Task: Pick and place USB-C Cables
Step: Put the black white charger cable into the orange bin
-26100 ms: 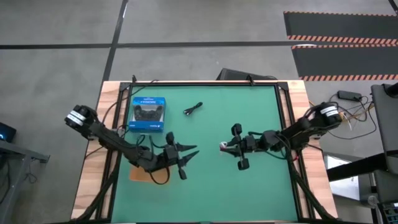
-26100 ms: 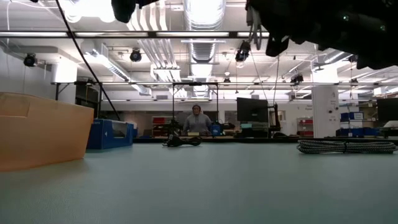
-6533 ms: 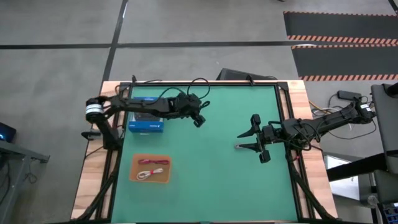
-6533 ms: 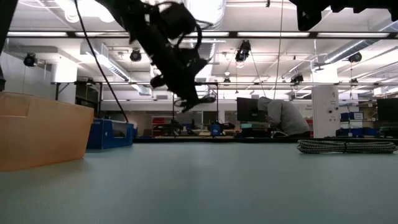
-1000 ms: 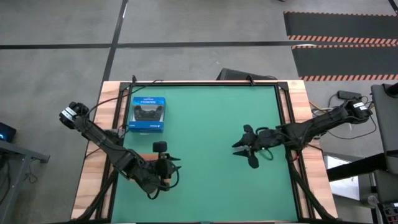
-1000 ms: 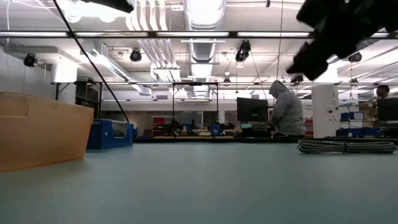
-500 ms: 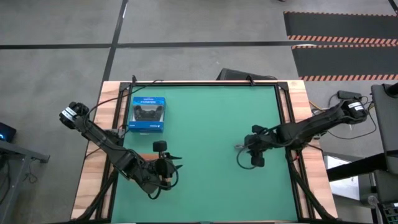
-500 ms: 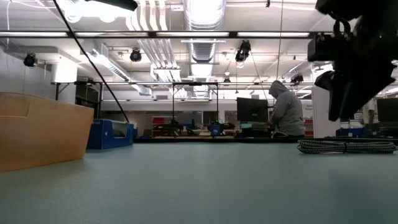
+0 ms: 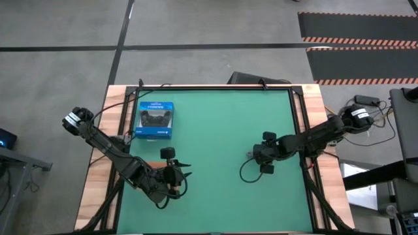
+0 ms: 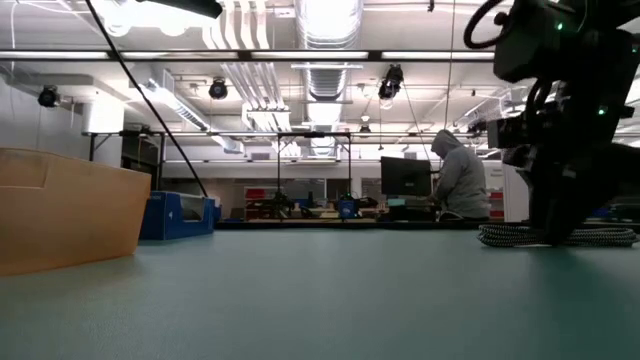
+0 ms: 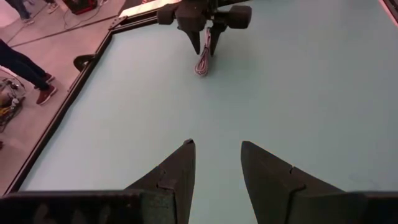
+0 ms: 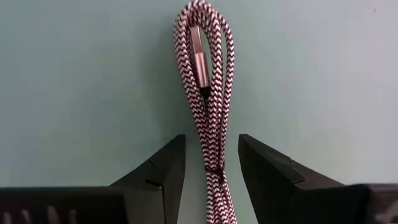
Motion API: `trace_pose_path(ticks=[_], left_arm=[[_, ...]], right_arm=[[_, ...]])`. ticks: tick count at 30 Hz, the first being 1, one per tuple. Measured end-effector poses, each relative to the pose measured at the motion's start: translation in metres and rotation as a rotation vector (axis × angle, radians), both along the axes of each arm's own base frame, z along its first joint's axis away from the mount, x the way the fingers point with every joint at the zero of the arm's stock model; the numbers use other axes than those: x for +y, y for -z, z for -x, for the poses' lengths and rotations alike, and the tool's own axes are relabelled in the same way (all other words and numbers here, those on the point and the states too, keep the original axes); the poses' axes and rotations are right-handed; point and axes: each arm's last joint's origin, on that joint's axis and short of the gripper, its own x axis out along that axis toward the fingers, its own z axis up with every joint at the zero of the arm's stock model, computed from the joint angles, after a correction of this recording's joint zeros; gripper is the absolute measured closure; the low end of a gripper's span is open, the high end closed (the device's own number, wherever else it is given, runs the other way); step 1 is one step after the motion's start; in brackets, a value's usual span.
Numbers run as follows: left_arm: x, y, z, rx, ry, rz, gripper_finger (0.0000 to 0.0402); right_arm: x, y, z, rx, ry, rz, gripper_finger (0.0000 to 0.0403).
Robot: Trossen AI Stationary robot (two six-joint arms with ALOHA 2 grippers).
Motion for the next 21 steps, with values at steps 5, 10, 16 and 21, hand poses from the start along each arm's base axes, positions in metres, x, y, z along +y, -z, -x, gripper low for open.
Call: trace_pose_path(ticks=[5,10,16,21], left_arm=[[0.0000,0.0000,0.0000,-0.001,-0.001,-0.001,0.0288],[0.0000,-0.0001,0.0000,-0.001,-0.001,-0.001,0.0288],[0.0001,-0.0002,-0.0001,-0.004,-0.004,-0.002,0.0288],[-0.0004,-0.0010,-0.0009,-0.017,-0.007,0.006,0.0288]], right_arm=[[0.0007,0.0064,-0.0026,0.023,-0.002,0.009,0.0282],[0.0010,0.0073,-0.0034,0.022,-0.003,0.003,0.0313],[0.0009,0.0044,-0.0031,0.001,-0.003,-0.004,0.0365],[0.0007,0.0043,-0.0031,-0.001,-0.002,0.002,0.0384]])
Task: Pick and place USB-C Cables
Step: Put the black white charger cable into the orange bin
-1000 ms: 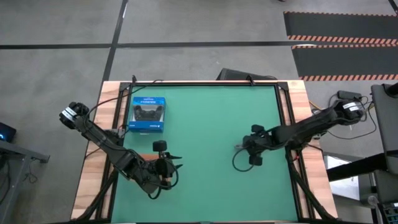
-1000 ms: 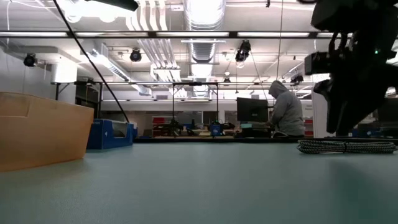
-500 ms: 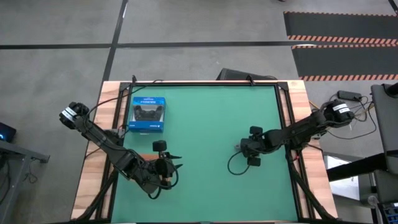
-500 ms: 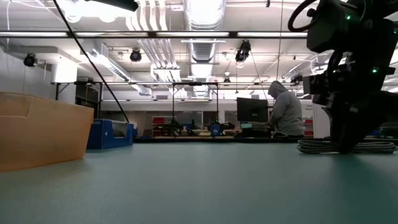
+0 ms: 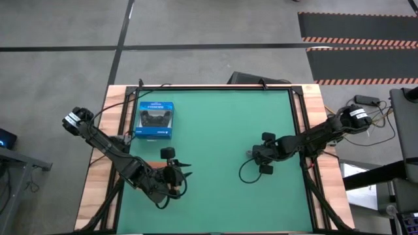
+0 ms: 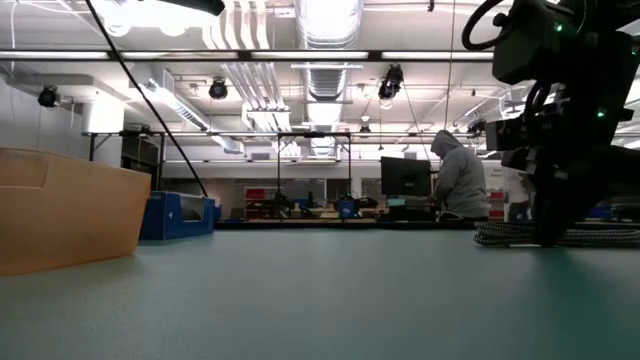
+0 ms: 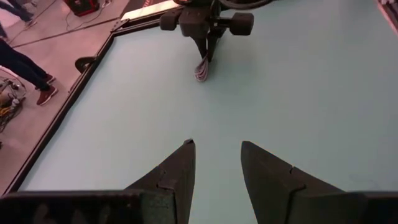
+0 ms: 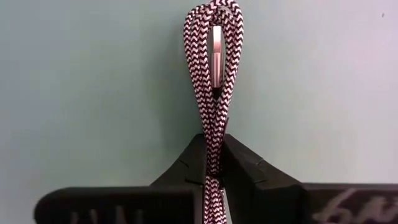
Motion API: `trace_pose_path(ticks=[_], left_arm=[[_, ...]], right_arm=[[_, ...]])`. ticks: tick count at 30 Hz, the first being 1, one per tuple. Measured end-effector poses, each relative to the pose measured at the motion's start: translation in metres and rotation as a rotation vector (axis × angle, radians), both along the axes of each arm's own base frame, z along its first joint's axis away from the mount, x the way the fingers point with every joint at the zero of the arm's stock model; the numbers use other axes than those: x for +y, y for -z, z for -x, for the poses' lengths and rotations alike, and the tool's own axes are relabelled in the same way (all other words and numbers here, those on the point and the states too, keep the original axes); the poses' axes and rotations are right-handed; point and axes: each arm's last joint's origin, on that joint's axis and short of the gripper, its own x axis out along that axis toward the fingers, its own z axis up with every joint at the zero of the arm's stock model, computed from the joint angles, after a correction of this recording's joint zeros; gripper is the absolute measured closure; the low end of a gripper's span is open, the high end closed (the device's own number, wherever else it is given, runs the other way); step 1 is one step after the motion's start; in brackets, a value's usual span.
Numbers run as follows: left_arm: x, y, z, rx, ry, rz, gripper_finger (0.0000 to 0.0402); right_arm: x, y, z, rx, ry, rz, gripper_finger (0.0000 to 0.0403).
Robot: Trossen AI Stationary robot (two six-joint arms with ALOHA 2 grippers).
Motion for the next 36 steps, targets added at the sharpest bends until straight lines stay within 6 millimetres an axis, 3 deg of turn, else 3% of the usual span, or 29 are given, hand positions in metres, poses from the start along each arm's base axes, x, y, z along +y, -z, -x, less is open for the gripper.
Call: trace_pose_path(ticks=[15,26,36], left_arm=[[-0.003,-0.003,-0.004,-0.060,-0.004,0.043,0.0288],[-0.002,0.005,-0.010,-0.192,-0.048,0.106,0.0288],[0.006,0.021,-0.017,-0.395,-0.044,0.168,0.0288]], right_arm=[[0.001,-0.014,-0.004,-0.169,-0.017,-0.036,0.0381],[0.005,-0.017,-0.017,-0.615,-0.128,-0.083,0.0381],[0.010,-0.041,-0.029,-1.026,-0.294,-0.096,0.0381]])
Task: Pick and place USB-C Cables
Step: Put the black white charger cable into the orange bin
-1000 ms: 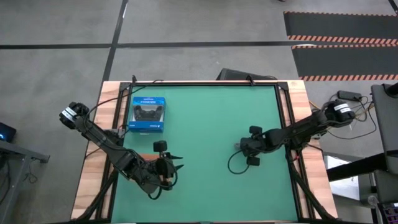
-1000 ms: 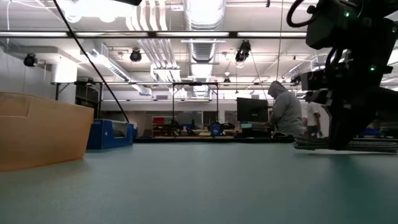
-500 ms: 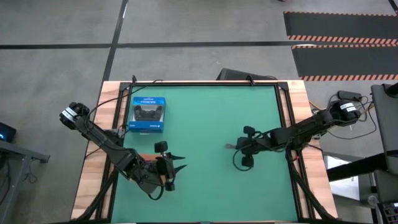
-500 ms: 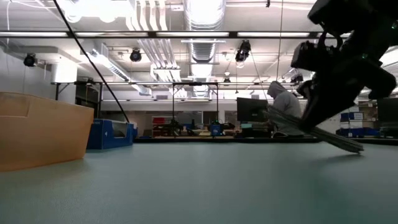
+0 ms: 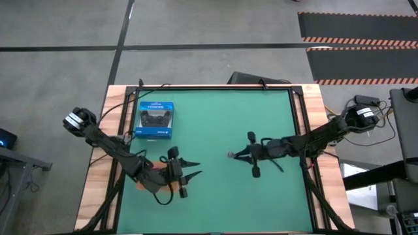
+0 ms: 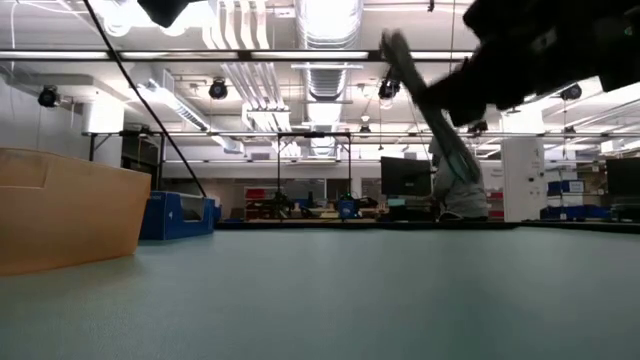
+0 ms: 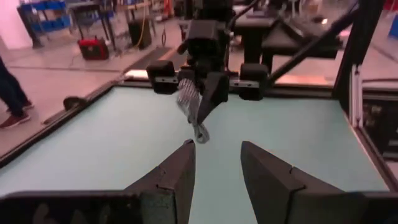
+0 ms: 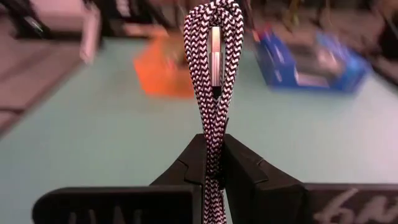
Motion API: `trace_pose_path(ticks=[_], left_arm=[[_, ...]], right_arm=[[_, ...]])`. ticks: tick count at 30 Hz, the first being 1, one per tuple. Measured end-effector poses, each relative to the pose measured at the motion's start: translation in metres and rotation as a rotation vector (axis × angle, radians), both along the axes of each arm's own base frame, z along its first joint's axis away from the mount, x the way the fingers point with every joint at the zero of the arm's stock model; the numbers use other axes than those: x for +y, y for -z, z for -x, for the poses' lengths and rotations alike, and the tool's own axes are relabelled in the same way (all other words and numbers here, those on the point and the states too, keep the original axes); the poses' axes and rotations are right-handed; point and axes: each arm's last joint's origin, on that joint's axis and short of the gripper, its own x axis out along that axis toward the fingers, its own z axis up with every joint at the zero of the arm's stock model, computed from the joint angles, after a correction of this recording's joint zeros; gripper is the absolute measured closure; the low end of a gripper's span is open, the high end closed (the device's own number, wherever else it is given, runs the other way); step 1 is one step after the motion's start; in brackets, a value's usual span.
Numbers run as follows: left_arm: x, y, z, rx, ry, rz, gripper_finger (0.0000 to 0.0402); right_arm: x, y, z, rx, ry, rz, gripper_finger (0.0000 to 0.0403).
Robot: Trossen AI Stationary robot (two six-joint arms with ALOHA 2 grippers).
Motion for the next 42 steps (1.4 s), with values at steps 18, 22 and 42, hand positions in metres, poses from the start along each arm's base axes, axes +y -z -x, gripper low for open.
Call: trace_pose_path(ticks=[18,22,42], left_arm=[[0.007,0.021,-0.032,-0.110,-0.047,-0.020,0.0288],[0.010,0.021,-0.039,-0.179,-0.033,0.005,0.0288],[0.025,0.043,-0.094,-0.353,0.088,0.065,0.0288]], right_arm=[[0.002,-0.031,0.014,-0.497,-0.176,-0.081,0.0381],[0.002,-0.034,0.013,-0.528,-0.175,-0.081,0.0381],[0.012,-0.022,-0.028,-0.479,-0.179,-0.065,0.0381]])
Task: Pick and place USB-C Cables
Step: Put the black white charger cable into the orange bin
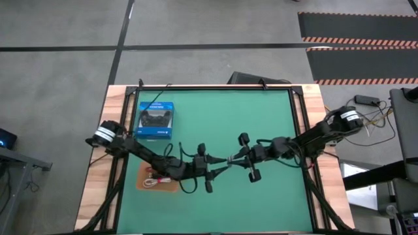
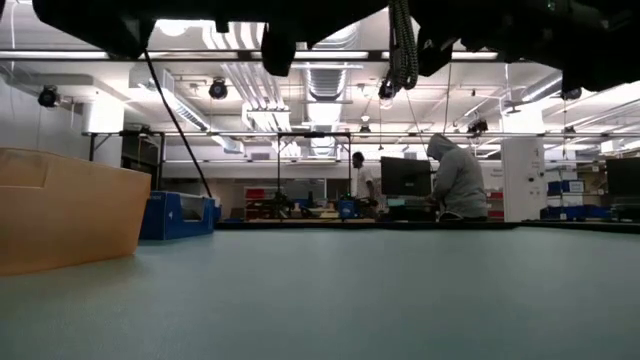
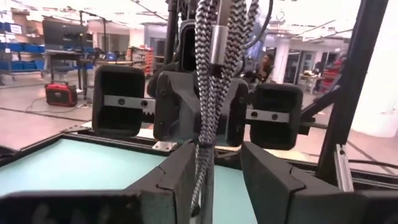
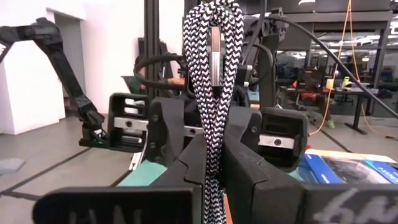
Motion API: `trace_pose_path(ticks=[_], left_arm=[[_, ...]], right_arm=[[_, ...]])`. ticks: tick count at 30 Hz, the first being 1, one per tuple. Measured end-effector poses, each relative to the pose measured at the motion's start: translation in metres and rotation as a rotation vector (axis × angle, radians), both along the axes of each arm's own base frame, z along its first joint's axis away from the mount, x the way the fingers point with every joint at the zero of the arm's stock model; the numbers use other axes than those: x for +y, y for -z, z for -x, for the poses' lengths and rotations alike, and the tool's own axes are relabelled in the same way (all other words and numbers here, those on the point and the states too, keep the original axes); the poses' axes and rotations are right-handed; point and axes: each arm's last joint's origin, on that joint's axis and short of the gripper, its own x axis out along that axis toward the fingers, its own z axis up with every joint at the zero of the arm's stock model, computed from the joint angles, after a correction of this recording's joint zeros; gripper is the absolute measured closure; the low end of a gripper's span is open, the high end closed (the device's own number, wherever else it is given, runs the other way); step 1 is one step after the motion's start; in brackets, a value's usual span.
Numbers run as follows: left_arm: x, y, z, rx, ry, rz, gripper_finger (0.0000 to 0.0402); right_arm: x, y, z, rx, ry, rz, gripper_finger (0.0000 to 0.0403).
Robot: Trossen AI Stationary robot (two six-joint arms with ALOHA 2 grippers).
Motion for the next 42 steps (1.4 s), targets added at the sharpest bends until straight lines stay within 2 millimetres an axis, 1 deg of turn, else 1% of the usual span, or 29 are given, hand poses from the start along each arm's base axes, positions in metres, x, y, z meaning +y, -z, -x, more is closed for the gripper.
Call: trace_pose_path(ticks=[8,14,17,25,29,33,42], left_arm=[[0.000,-0.005,-0.009,-0.016,-0.011,0.008,0.0288],[0.002,-0.005,-0.011,-0.017,-0.015,0.009,0.0292],[0.002,-0.005,-0.011,-0.015,-0.016,0.008,0.0311],[0.004,-0.003,-0.012,-0.001,-0.022,0.001,0.0385],[0.005,-0.003,-0.012,0.000,-0.023,0.001,0.0393],[0.005,-0.003,-0.012,0.001,-0.025,0.001,0.0392],[0.006,-0.003,-0.012,0.003,-0.027,-0.002,0.0393]], right_arm=[[0.001,-0.003,-0.002,-0.015,-0.007,-0.002,0.0380],[0.001,-0.004,-0.002,-0.025,-0.015,-0.004,0.0380],[0.001,-0.004,-0.002,-0.024,-0.017,-0.003,0.0380],[0.001,-0.003,-0.002,-0.022,-0.019,-0.003,0.0380],[0.001,-0.003,-0.002,-0.021,-0.019,-0.006,0.0378],[0.001,-0.003,-0.002,-0.015,-0.020,-0.027,0.0356],[0.001,-0.006,-0.001,-0.015,-0.024,-0.051,0.0261]])
